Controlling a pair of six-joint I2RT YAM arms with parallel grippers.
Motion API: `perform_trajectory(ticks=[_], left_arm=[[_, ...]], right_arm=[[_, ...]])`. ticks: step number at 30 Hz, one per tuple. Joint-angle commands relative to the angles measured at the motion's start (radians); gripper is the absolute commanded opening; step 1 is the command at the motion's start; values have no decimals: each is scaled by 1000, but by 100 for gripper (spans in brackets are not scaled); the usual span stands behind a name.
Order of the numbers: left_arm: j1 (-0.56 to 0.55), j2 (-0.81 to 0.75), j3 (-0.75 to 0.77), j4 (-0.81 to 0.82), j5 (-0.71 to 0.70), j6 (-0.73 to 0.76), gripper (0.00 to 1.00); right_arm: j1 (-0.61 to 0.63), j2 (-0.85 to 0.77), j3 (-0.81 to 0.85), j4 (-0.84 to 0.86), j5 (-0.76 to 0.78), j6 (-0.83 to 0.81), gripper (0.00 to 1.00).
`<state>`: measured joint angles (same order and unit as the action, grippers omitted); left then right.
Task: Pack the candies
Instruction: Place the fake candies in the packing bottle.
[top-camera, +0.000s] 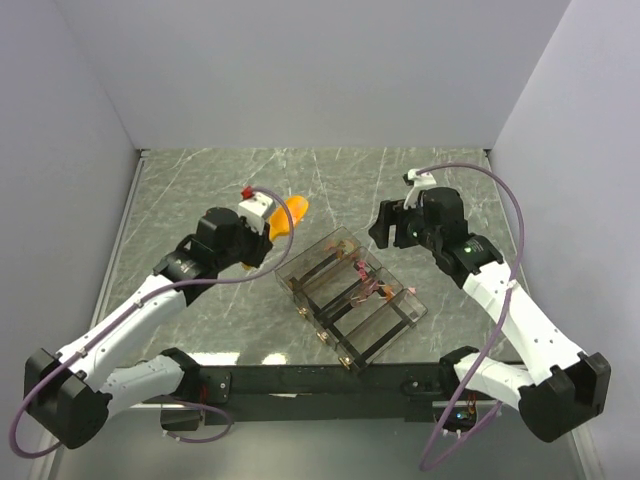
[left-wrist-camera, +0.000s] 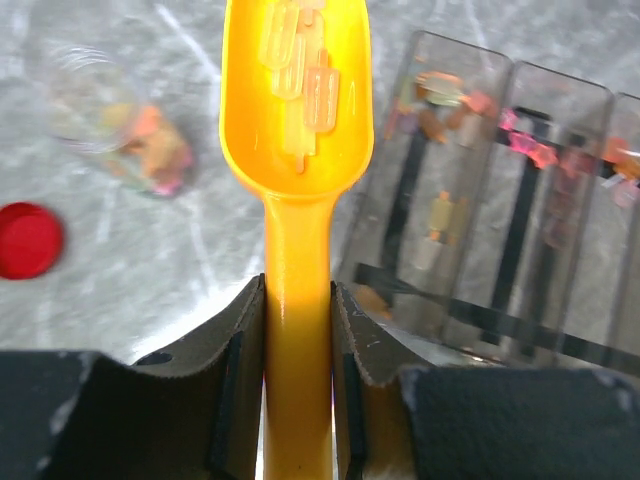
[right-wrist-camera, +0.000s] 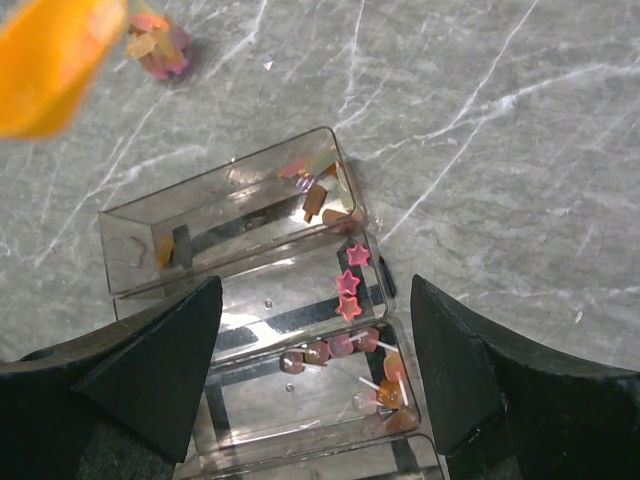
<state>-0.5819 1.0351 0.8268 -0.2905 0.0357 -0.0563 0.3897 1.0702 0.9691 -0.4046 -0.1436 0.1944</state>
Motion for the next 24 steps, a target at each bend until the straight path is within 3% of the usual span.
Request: perform_trajectory(ticks=[1, 11, 24], left_arm=[[51, -26, 90, -53, -5, 45, 1], [223, 22, 241, -246, -33, 214, 1], [232, 144, 322, -348, -172, 334, 1]], right_arm=[[-5, -33, -27, 39, 7, 8, 82], [-3, -92, -70, 73, -77, 13, 83], [18, -134, -73, 67, -68, 0, 89]])
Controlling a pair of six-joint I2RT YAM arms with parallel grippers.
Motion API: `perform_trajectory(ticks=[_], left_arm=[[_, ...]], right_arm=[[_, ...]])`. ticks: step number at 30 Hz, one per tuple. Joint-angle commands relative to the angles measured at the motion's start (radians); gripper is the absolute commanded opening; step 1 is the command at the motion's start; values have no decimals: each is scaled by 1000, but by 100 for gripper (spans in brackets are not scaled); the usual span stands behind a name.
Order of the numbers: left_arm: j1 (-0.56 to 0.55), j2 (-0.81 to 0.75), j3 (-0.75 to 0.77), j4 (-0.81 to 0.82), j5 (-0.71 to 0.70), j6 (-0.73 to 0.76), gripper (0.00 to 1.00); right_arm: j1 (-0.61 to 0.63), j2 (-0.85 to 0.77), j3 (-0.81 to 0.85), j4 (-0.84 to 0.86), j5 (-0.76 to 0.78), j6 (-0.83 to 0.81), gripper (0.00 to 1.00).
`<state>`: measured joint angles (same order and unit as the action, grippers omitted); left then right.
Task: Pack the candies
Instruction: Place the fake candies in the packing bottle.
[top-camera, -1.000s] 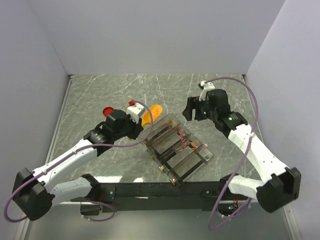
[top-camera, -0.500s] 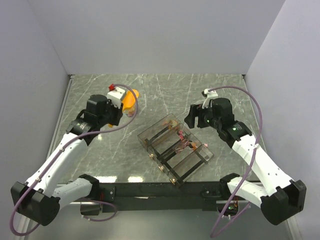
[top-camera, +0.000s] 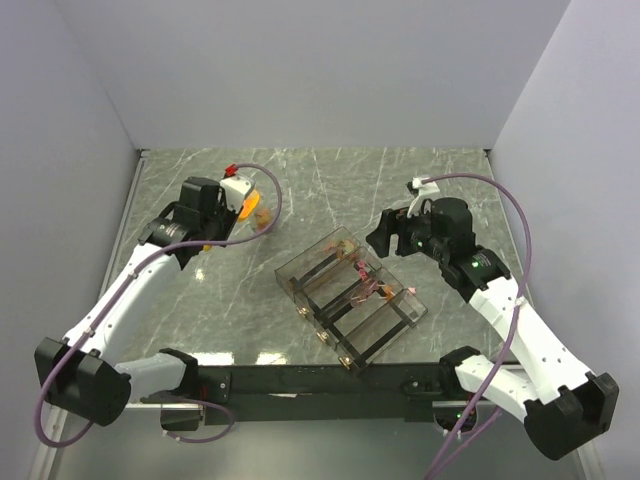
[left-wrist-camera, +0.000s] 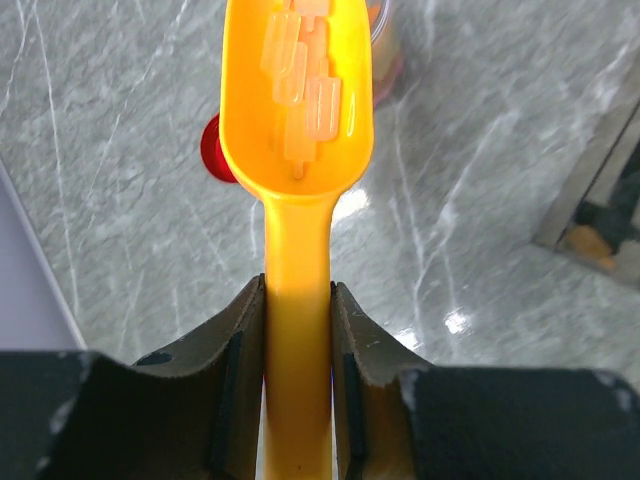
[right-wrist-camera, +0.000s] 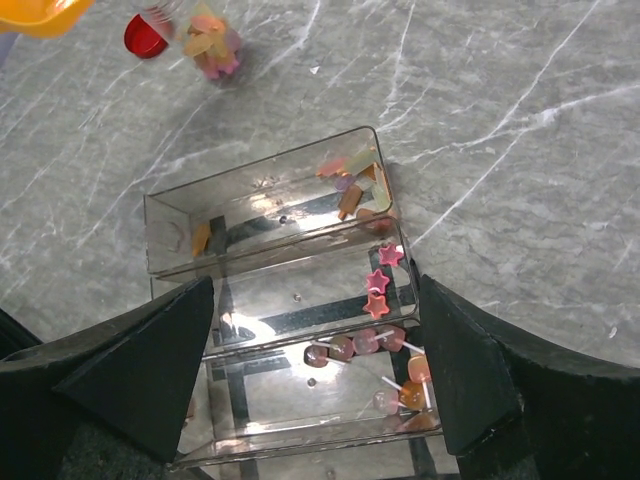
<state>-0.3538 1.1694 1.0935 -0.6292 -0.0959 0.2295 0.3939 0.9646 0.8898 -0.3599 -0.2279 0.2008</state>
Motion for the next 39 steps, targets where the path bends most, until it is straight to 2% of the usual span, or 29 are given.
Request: perform_trajectory(ticks=[1, 10, 19, 39], left_arm=[[3, 28, 63, -13, -45, 50, 1], [3, 125, 158, -96, -79, 76, 1], [-27, 145, 207, -167, -88, 128, 1], [-132, 268, 333, -274, -332, 169, 1]], right_arm=[[19, -30, 6, 19, 33, -8, 89], [63, -37, 15, -10, 110, -23, 92], [88, -38, 31, -36, 153, -35, 93], [105, -38, 29, -37, 176, -47, 93]])
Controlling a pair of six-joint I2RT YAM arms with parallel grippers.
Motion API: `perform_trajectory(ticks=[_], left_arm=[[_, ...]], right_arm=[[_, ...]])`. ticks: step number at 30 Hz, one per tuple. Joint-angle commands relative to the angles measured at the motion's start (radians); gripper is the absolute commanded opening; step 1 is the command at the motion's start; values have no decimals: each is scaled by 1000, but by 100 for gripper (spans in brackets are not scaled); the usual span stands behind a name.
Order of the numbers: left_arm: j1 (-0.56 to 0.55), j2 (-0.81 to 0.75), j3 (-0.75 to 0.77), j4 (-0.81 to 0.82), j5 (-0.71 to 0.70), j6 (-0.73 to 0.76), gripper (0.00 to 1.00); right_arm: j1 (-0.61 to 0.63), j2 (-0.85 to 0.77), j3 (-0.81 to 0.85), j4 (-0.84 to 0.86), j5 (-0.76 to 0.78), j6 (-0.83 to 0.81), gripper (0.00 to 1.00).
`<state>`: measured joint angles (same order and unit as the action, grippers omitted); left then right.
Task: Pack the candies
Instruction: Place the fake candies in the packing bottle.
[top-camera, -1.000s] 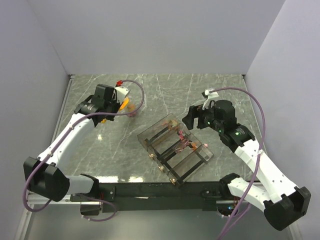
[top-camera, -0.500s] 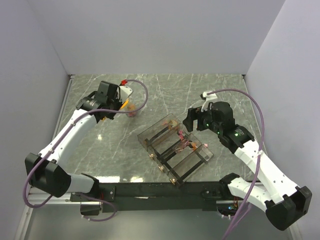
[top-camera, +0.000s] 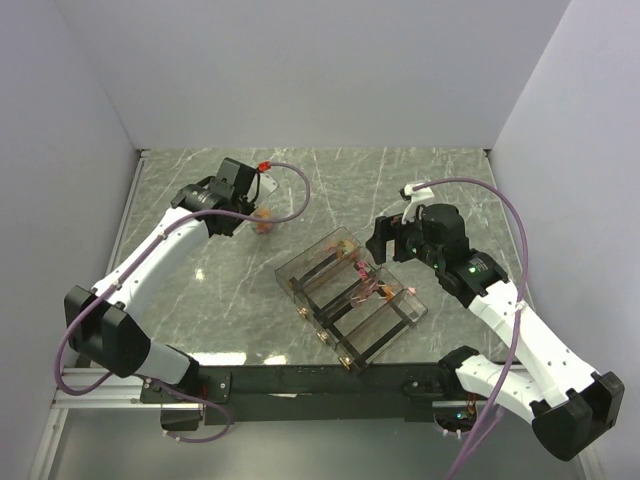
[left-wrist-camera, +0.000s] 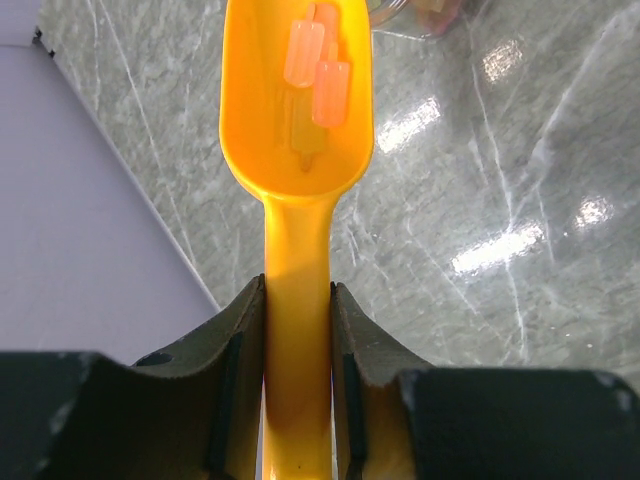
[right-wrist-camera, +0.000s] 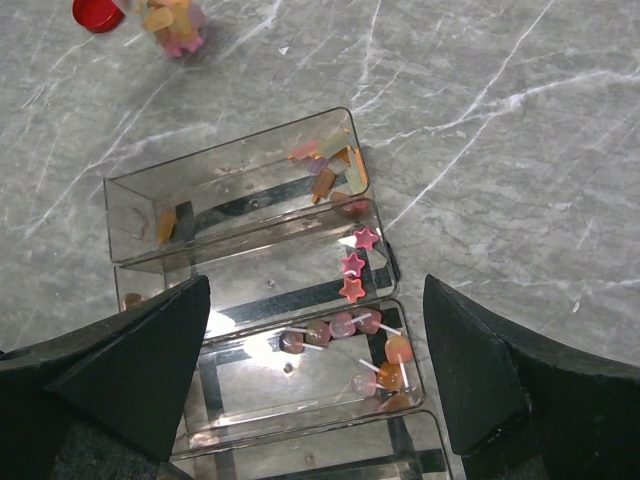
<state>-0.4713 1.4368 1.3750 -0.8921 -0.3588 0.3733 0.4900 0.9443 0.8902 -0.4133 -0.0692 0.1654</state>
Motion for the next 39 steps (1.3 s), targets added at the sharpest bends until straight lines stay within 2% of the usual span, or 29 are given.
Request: perform_trajectory(ticks=[1, 25, 39], left_arm=[[-20, 4, 55, -19, -72, 29, 1], [-151, 96, 95, -71, -344, 113, 1], [-196, 140, 116, -59, -413, 145, 1]], right_arm=[[9, -18, 29, 16, 17, -13, 93], [12, -6, 24, 24, 17, -17, 93], [15, 1, 24, 27, 17, -18, 93]])
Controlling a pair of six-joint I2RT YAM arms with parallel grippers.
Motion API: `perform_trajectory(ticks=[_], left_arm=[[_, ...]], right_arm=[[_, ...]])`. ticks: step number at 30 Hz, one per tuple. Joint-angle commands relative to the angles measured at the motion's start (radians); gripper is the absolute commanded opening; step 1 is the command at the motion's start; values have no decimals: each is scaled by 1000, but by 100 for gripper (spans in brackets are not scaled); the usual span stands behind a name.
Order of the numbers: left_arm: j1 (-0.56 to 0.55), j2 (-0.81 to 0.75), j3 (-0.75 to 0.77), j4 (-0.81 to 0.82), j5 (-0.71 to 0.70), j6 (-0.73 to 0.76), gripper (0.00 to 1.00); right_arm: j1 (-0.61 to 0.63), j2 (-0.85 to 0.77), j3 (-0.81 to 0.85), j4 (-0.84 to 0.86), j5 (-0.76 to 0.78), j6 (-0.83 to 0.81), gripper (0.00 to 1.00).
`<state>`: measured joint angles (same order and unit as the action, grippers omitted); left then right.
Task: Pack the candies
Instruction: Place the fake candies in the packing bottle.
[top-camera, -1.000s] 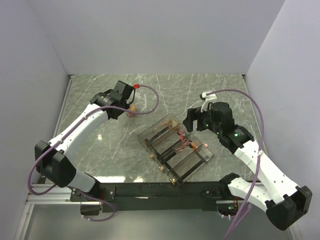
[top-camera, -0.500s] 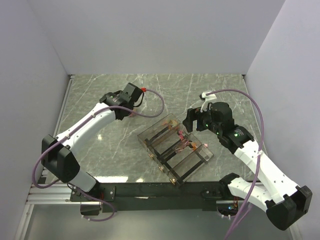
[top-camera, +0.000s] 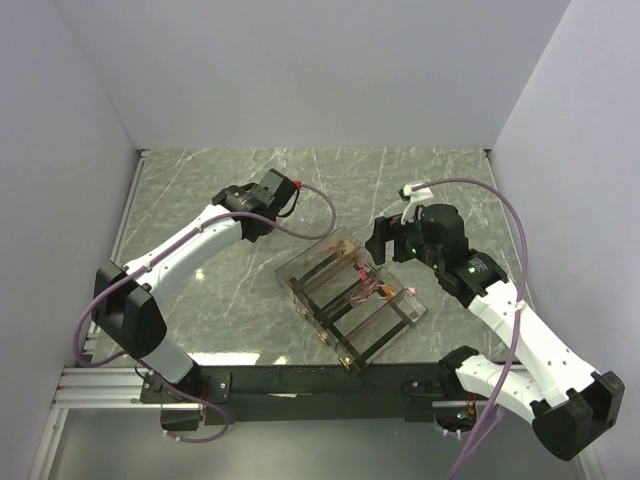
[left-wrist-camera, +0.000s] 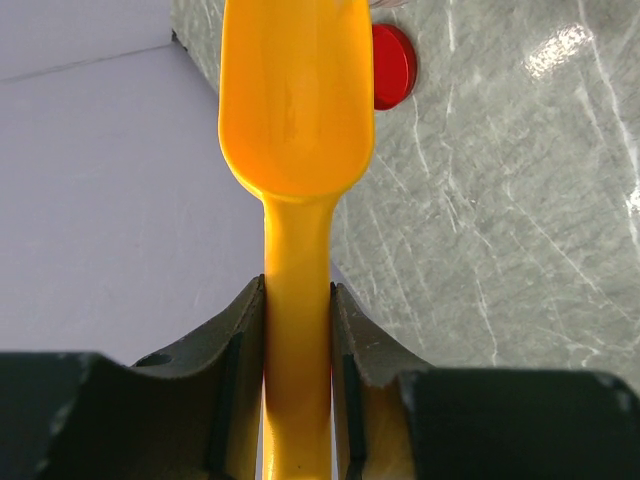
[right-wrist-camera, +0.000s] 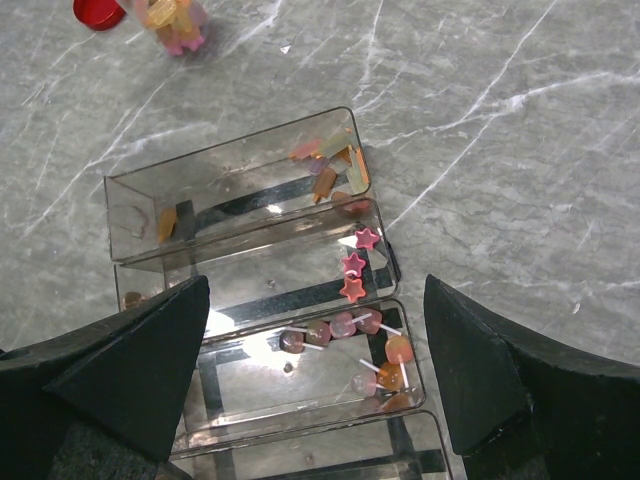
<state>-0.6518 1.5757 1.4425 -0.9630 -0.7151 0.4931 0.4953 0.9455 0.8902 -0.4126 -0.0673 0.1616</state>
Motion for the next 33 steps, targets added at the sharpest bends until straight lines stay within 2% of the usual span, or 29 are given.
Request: perform_trajectory(ticks=[1, 12, 19, 24, 30, 33], left_arm=[[-20, 3, 50, 13, -63, 30, 2], [-49, 0, 42, 24, -109, 53, 1], [-60, -16, 29, 42, -69, 65, 1], [-55, -11, -2, 56, -116, 84, 1], [-54, 7, 87, 14, 3, 2, 1], [-63, 17, 44, 9, -74, 27, 1]], right_arm=[[9, -1, 21, 26, 15, -14, 93], [9, 4, 21, 26, 18, -14, 93], [9, 10, 21, 28, 20, -14, 94], [8, 12, 23, 23, 21, -14, 93], [9, 10, 23, 23, 21, -14, 94], [8, 10, 23, 21, 26, -14, 93]])
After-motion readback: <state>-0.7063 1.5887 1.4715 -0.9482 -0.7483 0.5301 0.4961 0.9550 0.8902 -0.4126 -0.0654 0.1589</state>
